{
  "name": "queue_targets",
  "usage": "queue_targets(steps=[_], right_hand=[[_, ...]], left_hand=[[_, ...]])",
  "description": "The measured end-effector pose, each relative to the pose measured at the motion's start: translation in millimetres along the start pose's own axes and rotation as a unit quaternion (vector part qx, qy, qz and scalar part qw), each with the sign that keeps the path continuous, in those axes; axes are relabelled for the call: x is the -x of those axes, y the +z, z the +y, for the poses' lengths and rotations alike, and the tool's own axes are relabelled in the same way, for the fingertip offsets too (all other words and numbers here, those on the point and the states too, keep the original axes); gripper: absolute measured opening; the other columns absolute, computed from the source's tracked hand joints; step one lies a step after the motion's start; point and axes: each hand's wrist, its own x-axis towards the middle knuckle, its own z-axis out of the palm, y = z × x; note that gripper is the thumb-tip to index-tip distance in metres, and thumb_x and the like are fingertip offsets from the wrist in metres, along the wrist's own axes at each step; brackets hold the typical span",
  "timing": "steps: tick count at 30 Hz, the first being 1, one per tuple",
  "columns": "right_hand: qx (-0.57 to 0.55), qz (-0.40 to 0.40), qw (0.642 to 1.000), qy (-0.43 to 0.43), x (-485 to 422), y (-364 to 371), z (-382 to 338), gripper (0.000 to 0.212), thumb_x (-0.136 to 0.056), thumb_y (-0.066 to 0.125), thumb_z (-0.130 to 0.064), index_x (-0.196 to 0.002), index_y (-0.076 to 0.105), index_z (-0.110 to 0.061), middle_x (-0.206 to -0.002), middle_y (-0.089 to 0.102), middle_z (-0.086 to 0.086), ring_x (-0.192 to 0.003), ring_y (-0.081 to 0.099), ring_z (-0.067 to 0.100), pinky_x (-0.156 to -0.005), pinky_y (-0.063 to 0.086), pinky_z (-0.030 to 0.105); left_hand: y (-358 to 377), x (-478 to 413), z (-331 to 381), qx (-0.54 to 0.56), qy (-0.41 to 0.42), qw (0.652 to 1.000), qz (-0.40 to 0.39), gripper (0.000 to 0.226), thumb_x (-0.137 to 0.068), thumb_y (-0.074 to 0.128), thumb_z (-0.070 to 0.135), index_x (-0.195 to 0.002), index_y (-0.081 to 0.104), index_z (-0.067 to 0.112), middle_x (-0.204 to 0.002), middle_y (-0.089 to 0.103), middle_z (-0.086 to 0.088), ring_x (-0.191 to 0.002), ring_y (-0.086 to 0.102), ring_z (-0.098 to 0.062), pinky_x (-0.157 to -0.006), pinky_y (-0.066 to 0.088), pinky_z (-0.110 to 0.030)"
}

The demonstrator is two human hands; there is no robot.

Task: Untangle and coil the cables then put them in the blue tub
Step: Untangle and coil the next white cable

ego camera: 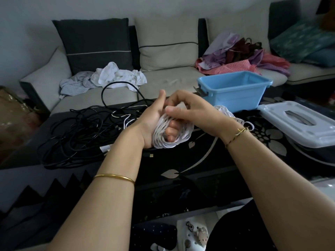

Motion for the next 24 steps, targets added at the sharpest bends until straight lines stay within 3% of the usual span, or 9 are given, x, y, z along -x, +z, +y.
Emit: queue_targets(steps=[3,5,8,11,14,17,20,24], right_hand=[[-0.011,0.013,1.000,0.002,2,1,6,0.012,-0.098,0.050,-0.018,-0.095,0.056,-0.008,-0.086,0.055,0.008,-0.077,0.050,0.007,-0.072,0.042,0.017],[0.039,0.039,0.998,-0.020,1,2,11,0.018,-0.099,0.047,-0.022,-0.096,0.059,-0.009,-0.089,0.059,0.015,-0.081,0.053,0.014,-0.077,0.044,0.024],[0.063,0.078,0.995,-0.020,0,0,18,0.016,-0.099,0.047,-0.024,-0.090,0.058,-0.015,-0.081,0.058,0.005,-0.077,0.052,0.010,-0.075,0.043,0.025],[0.052,0.102,0.993,0.000,1,-3,22,0.016,-0.098,0.050,-0.021,-0.088,0.059,-0.011,-0.073,0.054,-0.006,-0.067,0.049,0.000,-0.066,0.040,0.014],[0.045,0.127,0.990,0.030,5,-12,29,0.022,-0.097,0.051,-0.022,-0.092,0.061,-0.003,-0.071,0.055,-0.004,-0.062,0.048,0.002,-0.061,0.039,0.012],[0.064,0.147,0.986,0.036,9,-21,36,0.020,-0.097,0.051,-0.025,-0.092,0.061,-0.009,-0.072,0.057,-0.005,-0.064,0.050,0.002,-0.061,0.039,0.011],[0.092,0.153,0.983,0.045,15,-28,43,0.021,-0.097,0.052,-0.027,-0.094,0.061,-0.008,-0.074,0.057,-0.007,-0.066,0.051,-0.001,-0.060,0.039,0.007],[0.133,0.154,0.977,0.059,21,-33,54,0.020,-0.096,0.052,-0.029,-0.087,0.058,-0.012,-0.069,0.053,-0.010,-0.065,0.048,0.002,-0.058,0.036,0.011]], left_hand=[[0,1,1,0.025,-0.016,0.999,0.019,0.072,-0.088,0.019,0.075,-0.062,0.048,0.013,-0.043,0.036,0.001,-0.029,0.032,-0.008,-0.036,0.028,-0.010],[1,0,2,0.063,-0.023,0.997,0.024,0.070,-0.087,0.024,0.074,-0.060,0.046,0.013,-0.043,0.037,0.002,-0.028,0.033,-0.006,-0.034,0.028,-0.010],[6,-7,2,0.118,-0.030,0.992,0.026,0.072,-0.089,0.031,0.070,-0.055,0.054,0.011,-0.044,0.040,0.002,-0.028,0.035,-0.005,-0.031,0.030,-0.010],[11,-15,-1,0.138,-0.030,0.989,0.030,0.067,-0.088,0.038,0.069,-0.069,0.058,0.008,-0.051,0.049,-0.003,-0.030,0.043,-0.005,-0.031,0.037,-0.012],[15,-23,-5,0.138,-0.020,0.990,0.028,0.059,-0.083,0.051,0.064,-0.077,0.063,0.006,-0.059,0.055,-0.005,-0.040,0.054,-0.008,-0.041,0.051,-0.017],[17,-27,-10,0.092,0.011,0.996,-0.002,0.042,-0.068,0.066,0.045,-0.077,0.071,0.004,-0.066,0.064,-0.008,-0.057,0.065,-0.013,-0.058,0.059,-0.026],[20,-35,-14,0.008,0.004,1.000,-0.020,0.022,-0.072,0.064,0.018,-0.086,0.070,0.002,-0.084,0.066,-0.010,-0.074,0.066,-0.016,-0.075,0.057,-0.027],[26,-44,-14,-0.099,-0.018,0.994,0.031,0.014,-0.084,0.055,-0.008,-0.091,0.064,0.000,-0.077,0.066,-0.011,-0.061,0.064,-0.013,-0.064,0.055,-0.023]])
